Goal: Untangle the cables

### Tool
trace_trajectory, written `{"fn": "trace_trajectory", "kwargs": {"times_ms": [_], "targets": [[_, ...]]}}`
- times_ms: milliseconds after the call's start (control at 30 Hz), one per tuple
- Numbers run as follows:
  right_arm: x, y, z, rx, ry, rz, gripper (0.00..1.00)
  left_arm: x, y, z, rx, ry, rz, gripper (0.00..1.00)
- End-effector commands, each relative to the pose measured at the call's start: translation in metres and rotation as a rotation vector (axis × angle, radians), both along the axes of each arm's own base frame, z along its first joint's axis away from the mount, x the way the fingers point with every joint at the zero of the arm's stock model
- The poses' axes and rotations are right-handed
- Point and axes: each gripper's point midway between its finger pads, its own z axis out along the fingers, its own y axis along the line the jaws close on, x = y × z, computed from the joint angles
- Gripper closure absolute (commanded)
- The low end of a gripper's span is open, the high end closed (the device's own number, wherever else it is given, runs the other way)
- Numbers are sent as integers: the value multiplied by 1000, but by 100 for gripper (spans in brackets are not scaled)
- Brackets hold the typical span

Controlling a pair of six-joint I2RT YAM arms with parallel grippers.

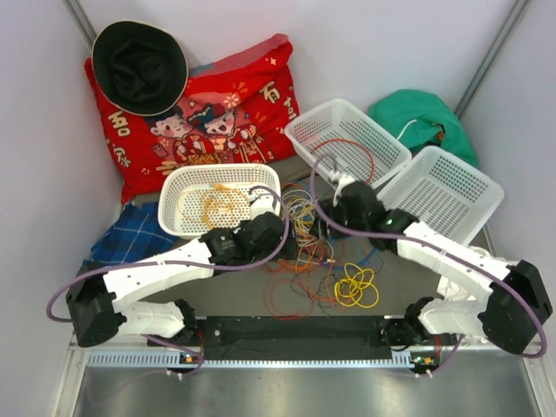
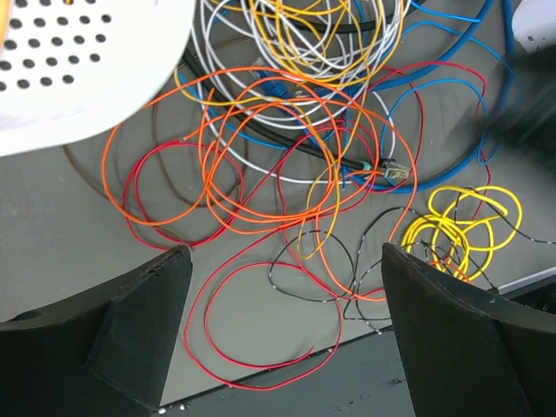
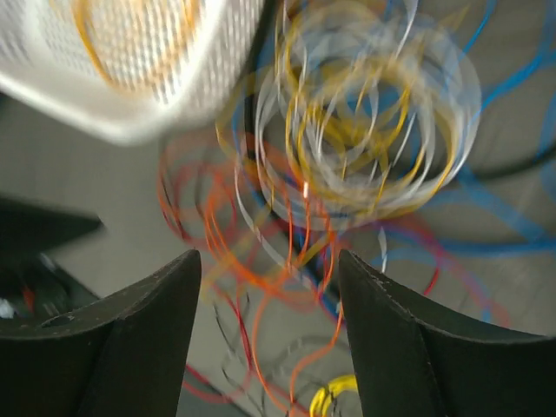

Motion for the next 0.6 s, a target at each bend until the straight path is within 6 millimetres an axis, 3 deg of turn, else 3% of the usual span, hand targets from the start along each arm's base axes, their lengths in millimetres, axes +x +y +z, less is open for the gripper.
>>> {"fn": "trace_trajectory", "kwargs": {"times_ms": [0, 100, 233, 567], "targets": [[-43, 14, -22, -26, -1, 97, 36, -9, 13, -2, -25, 34, 52, 7], [-63, 25, -49, -42, 47, 148, 36, -13, 19, -8, -28, 54, 69, 7], [-69, 32, -82, -124, 96, 156, 35, -20, 25, -13, -30, 82, 81, 8], [-37, 14, -133, -312, 110, -53, 31, -28, 34, -15, -52, 101, 105, 9]]}}
